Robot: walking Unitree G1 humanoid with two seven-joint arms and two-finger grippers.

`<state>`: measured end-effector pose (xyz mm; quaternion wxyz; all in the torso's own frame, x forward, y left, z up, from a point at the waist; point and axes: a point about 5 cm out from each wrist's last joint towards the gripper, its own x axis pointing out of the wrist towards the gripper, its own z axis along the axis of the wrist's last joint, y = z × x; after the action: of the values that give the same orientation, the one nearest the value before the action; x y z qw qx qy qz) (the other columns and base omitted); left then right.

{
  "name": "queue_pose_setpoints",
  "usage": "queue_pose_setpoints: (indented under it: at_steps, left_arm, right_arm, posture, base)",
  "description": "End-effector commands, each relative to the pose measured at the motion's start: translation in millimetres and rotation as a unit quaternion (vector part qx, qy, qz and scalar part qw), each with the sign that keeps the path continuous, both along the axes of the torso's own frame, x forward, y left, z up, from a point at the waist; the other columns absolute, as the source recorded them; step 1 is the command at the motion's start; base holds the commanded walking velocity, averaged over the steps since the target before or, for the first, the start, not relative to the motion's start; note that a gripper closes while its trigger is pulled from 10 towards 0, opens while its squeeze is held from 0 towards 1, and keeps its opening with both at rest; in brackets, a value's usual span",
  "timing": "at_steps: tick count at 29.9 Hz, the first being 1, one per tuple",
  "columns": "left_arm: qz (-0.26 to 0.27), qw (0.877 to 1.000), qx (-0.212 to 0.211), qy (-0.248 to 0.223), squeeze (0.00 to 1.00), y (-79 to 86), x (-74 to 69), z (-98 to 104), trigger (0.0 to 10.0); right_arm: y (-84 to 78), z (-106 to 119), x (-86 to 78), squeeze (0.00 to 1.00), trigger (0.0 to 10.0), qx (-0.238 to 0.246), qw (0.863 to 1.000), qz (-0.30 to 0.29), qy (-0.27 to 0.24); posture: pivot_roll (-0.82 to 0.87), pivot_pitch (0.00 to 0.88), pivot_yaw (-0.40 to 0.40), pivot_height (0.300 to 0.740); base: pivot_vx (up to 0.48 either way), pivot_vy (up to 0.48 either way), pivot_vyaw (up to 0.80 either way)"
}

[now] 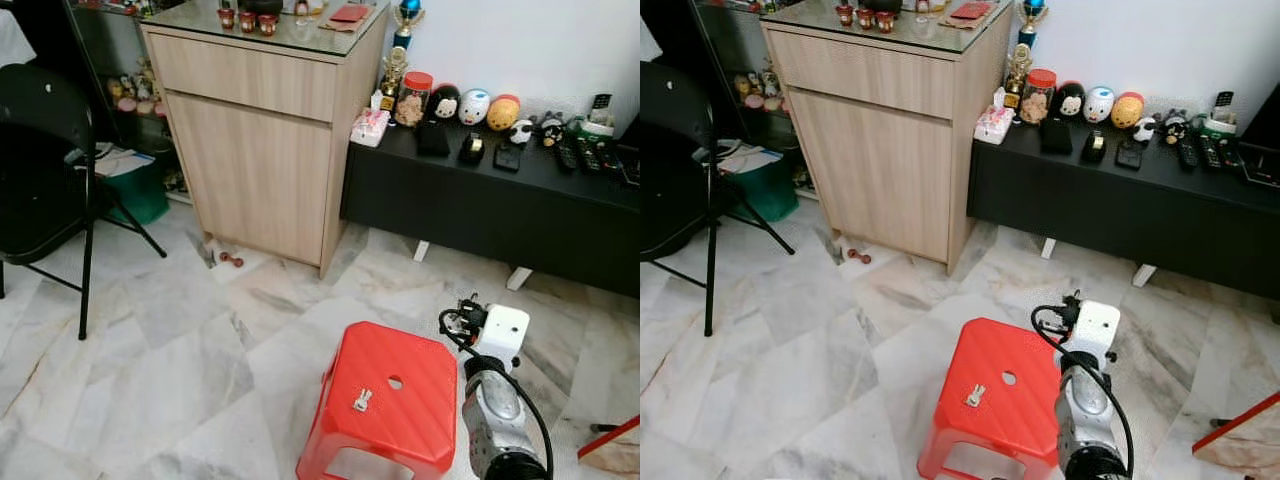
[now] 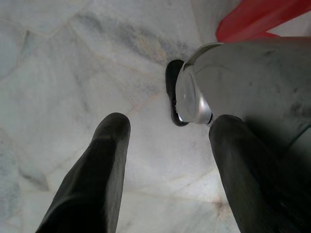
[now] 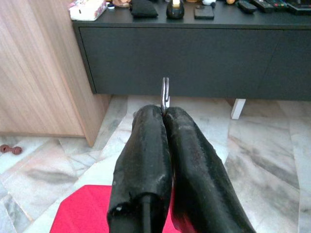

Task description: Hang keys on a hook

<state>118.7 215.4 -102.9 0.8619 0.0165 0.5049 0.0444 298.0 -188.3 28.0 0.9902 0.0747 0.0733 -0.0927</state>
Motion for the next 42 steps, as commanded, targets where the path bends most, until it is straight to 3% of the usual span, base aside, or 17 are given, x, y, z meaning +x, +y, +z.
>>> queue_pose_setpoints:
  at_steps: [1, 5, 42]
  left_arm:
    - [-0.041, 0.997, -0.04, -0.055, 0.0, -29.9, 27.7, 6.4, 10.0]
    - [-0.039, 0.997, -0.041, -0.057, 0.0, -30.0, 28.3, 6.7, 10.0]
    - [-0.028, 0.997, -0.04, -0.063, 0.0, -26.4, 31.1, 8.3, 10.0]
  right_arm:
    - [-6.3, -0.9, -1.5, 0.0, 10.0, 0.001, 1.0, -0.007, 0.004]
    - [-8.3, -3.5, -4.3, 0.0, 10.0, 0.002, 1.0, -0.015, 0.008]
    - [-14.5, 5.6, 0.2, 0.0, 10.0, -0.02, 0.999, -0.049, -0.008]
  posture:
    - [0.08, 0.0, -0.112, 0.74]
    - [0.07, 0.0, -0.11, 0.74]
    - [0.06, 0.0, -0.1, 0.74]
  base:
    - [0.0, -0.307, -0.79]
    - [0.0, -0.322, -0.78]
    - [0.0, -0.325, 0.0]
